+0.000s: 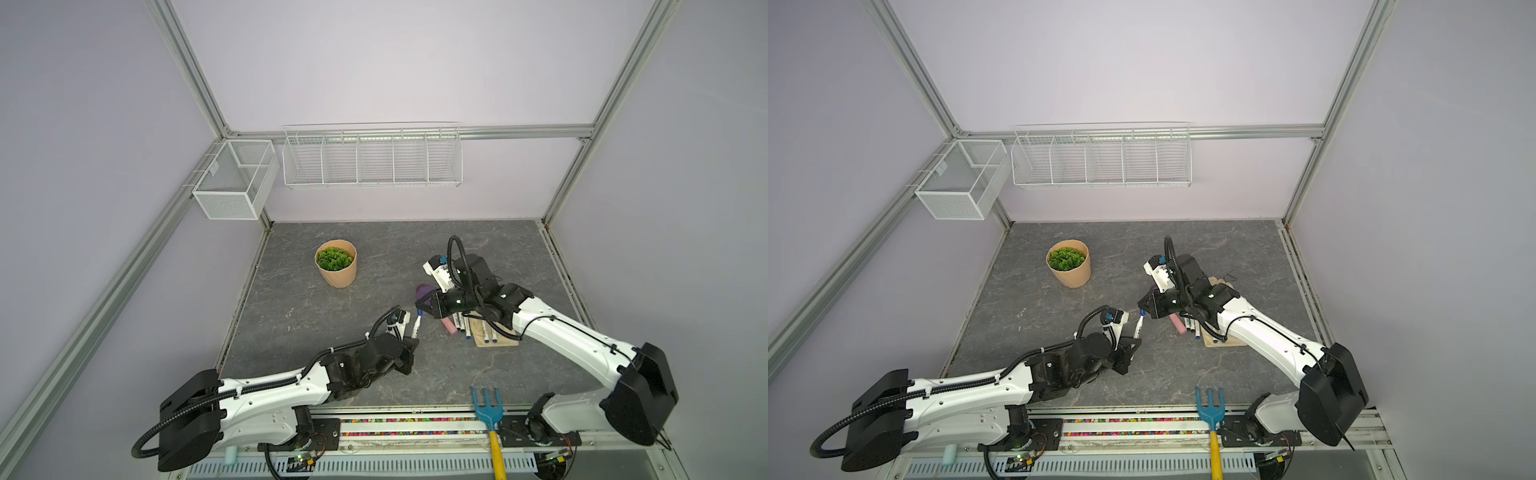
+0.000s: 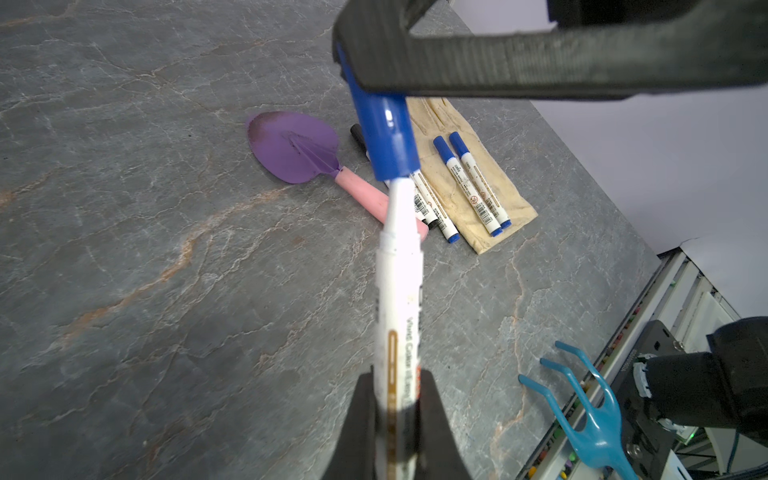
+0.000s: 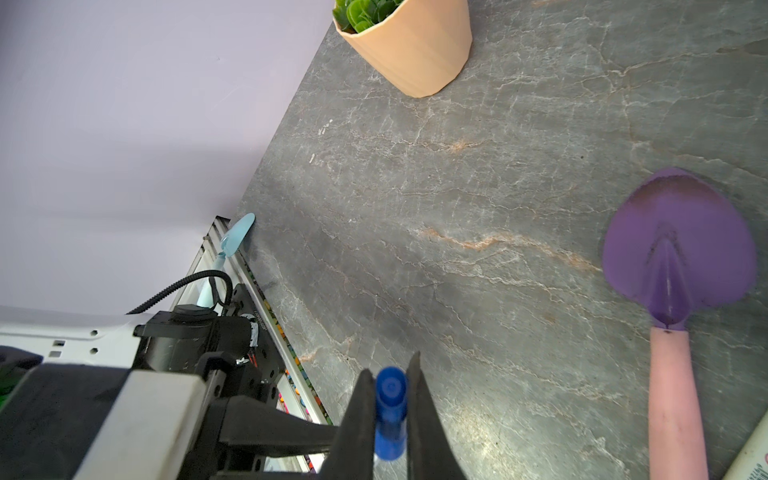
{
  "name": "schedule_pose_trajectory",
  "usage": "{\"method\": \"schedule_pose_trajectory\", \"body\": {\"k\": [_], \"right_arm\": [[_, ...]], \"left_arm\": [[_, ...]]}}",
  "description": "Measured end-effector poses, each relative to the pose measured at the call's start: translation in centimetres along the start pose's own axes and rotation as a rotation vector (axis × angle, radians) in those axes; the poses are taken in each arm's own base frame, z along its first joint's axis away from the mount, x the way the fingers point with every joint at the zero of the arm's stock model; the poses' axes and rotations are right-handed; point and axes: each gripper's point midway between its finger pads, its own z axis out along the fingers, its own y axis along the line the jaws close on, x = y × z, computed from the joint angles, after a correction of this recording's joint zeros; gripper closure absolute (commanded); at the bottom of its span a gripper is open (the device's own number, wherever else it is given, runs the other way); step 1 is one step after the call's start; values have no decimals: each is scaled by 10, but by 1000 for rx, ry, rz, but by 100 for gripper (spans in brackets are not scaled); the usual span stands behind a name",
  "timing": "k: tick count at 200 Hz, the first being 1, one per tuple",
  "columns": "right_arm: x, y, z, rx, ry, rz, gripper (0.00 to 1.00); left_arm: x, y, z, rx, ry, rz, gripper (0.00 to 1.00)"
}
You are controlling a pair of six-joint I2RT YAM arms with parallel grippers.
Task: Insert the pens into the pen caps
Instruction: 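Press the blue cap down onto the marker tip held by the left gripper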
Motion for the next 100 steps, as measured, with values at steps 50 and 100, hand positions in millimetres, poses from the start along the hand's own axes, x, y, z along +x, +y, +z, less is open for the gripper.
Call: {"method": "schedule_pose_trajectory", "body": {"k": [50,100], "right_arm": [[0,13,-5,-77,25,3,93],[-4,25,-23,-182,26,26,93]], "left_arm": [[-12,-2,-9,9,-47,-11,100],[-26,-6,-17,29,-105,-10,100]]}}
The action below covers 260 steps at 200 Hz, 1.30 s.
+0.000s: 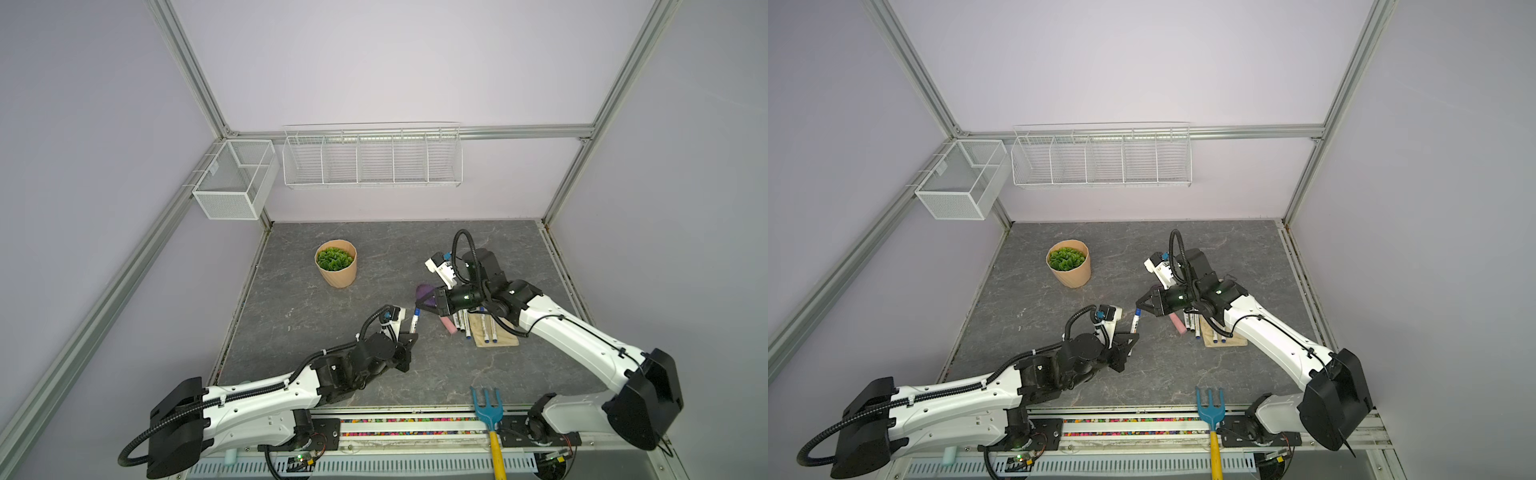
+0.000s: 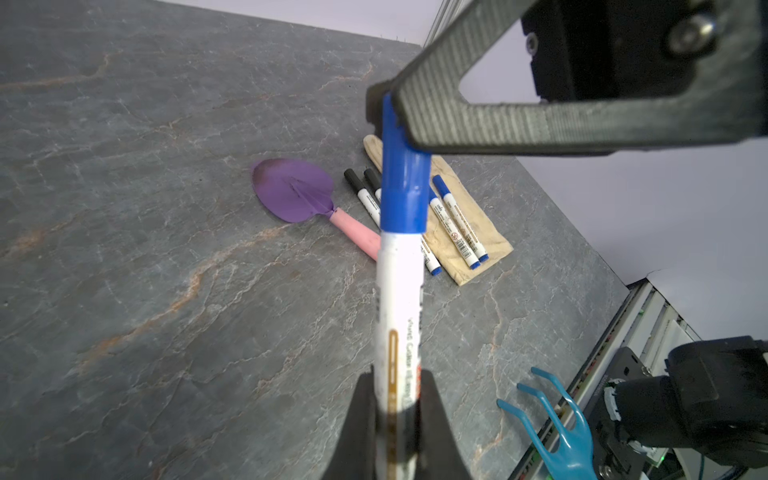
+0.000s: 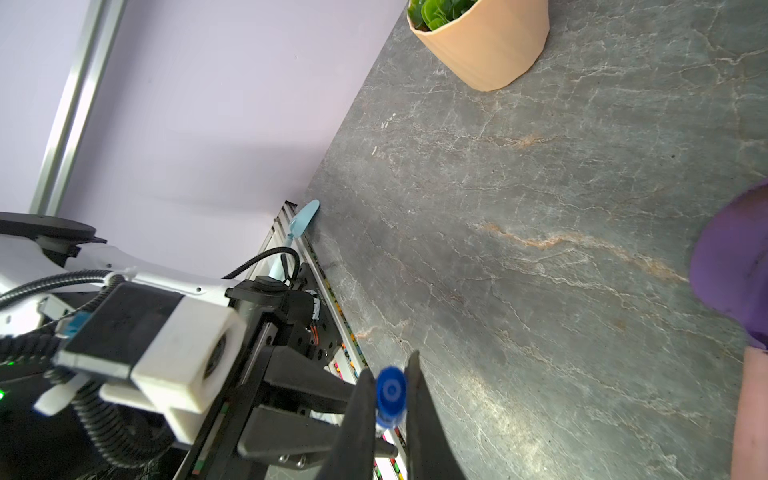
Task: Insert the pens into the pen caps
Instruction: 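Press the blue cap down onto the marker tip held by the left gripper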
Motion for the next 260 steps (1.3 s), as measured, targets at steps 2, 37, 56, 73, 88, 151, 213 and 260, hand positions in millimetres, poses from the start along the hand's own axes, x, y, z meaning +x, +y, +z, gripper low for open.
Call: {"method": "schedule_pose_trajectory", "body": {"k": [2,37,56,73,88,151,213,260], "right_arm": [[0,0,-1,-4,1,1,93],[7,-1,-5,-27,29,15,93],[12,-5,-6,-24,49,19,93],[17,-8,-7,-15,67,23,93],[22,-10,-7,-7,84,28,93],[36,-18,-7,15,139,60,93],[44,-23,0,-12,184,132,93],[50,-25,-3,-61,199,210,93]], "left_arm": [[0,0,0,1,-1,2,100],[4,-2,4,7,17,37,100],[9,-3,7,11,37,55,100],[13,-4,9,12,53,73,100],[17,-5,10,13,69,86,100],[30,-5,11,14,143,156,100],[37,0,11,4,176,189,100],[38,-5,11,30,185,198,100]]}}
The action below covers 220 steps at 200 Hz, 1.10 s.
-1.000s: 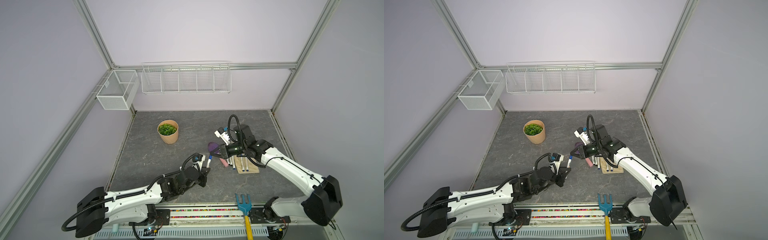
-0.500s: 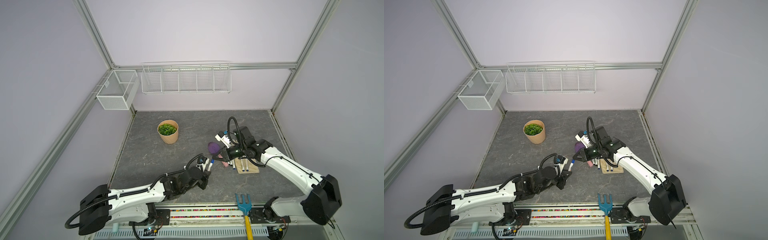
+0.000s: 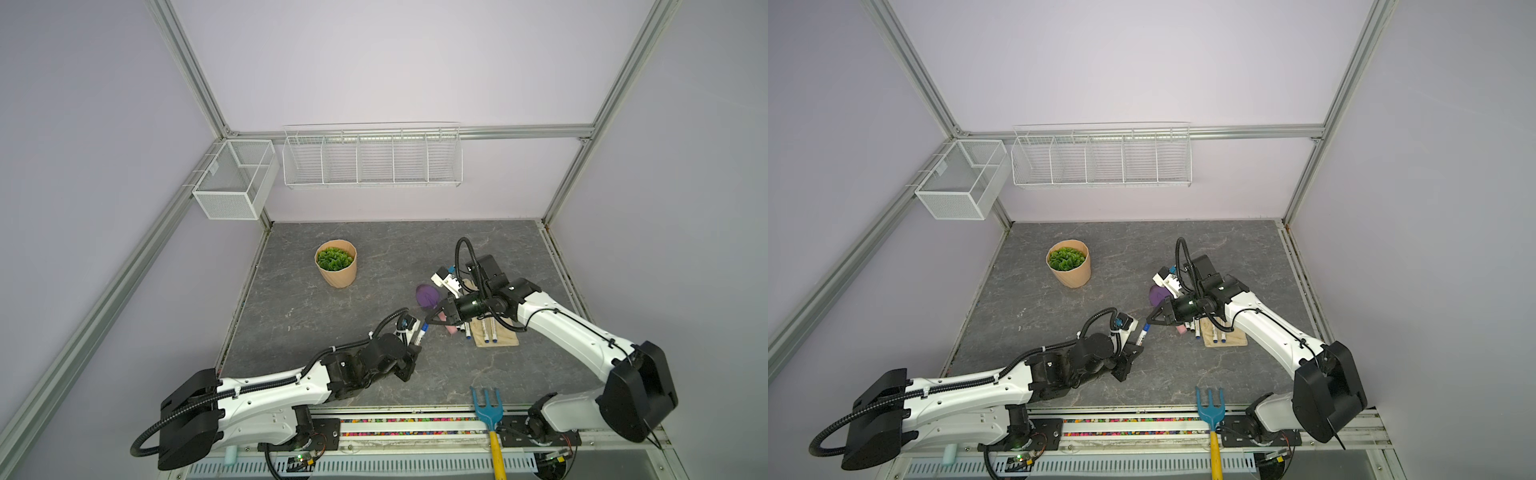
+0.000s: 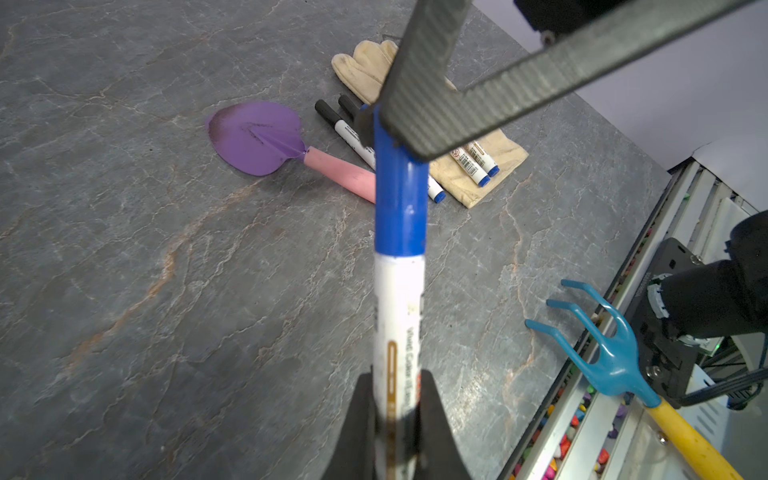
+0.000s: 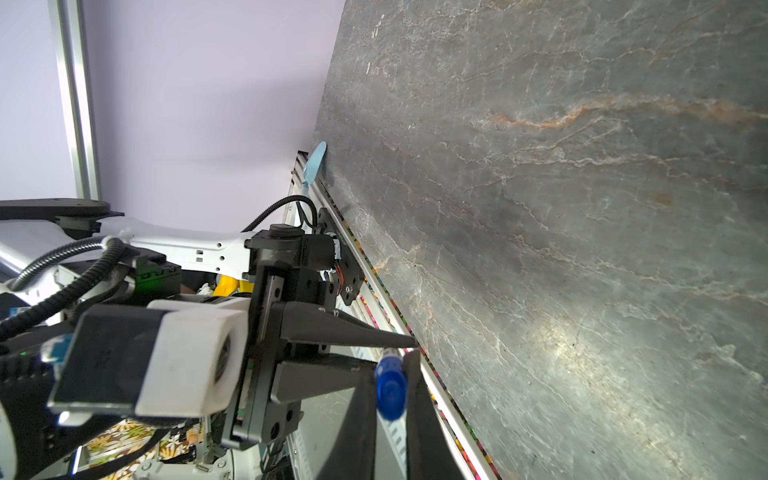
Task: Insert the pens into the pen caps
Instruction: 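Press the blue cap down onto the marker tip held by the left gripper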
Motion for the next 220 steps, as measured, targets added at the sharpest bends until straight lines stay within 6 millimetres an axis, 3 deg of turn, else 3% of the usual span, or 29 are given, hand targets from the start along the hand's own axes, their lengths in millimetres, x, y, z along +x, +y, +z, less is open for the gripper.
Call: {"method": "schedule_pose_trajectory", "body": {"k": [50,112,169,220], "right_arm": [[3,0,1,37,8,-29,93],[14,-6,24,158,67,-136,93],[-7,-8,8,92,-9,-93,93],[-20,3,-5,63,-76,-72,90]], "left_arm": [[2,-2,0,11,8,3,100],[24,8,13,-20,106,23,100],[0,5,15,43,57,-52,100],[-17,-1,13,86,-1,-112,100]]}}
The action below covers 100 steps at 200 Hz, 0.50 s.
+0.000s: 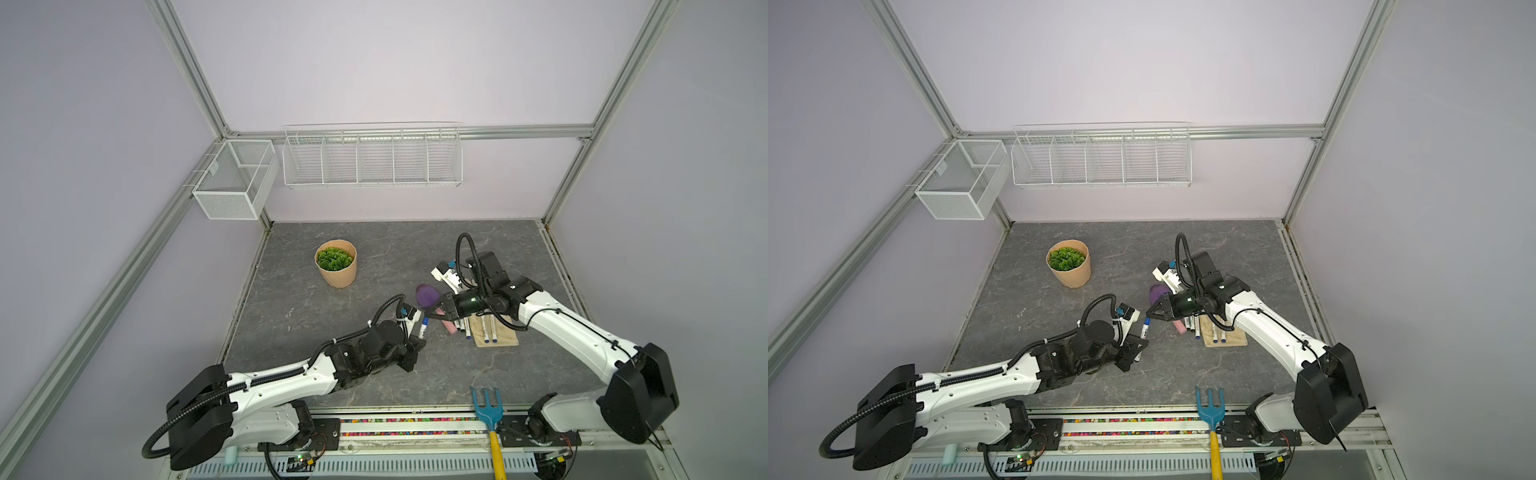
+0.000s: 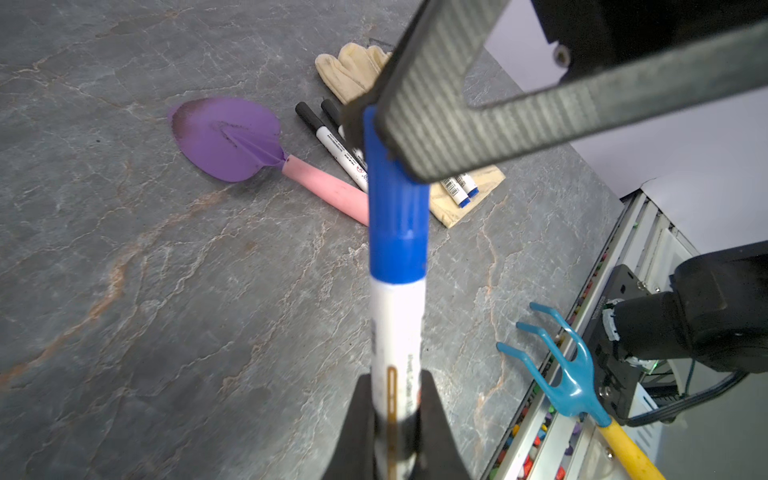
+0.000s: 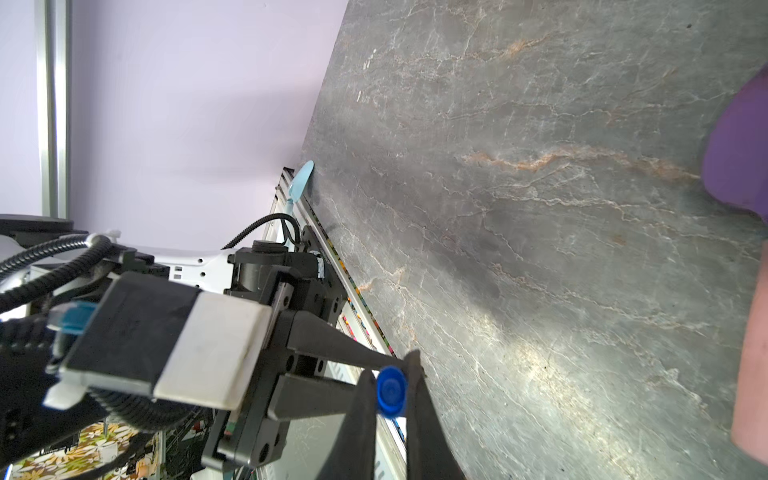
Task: Insert the pens into the pen caps
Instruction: 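Press the blue cap down onto the marker tip held by the left gripper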
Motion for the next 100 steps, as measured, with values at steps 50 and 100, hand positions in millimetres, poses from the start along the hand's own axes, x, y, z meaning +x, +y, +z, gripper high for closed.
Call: {"method": "schedule_pose_trajectory", "body": {"k": [50,100], "right_arm": [[-12,17,-7,-12,-43,-1,71],[-12,26,-12,-25,-62,-1,72]], "left_arm": [[-33,-15,-3,63,-131,-26,100],[-52,-23,-7,101,-208,-30,100]]}}
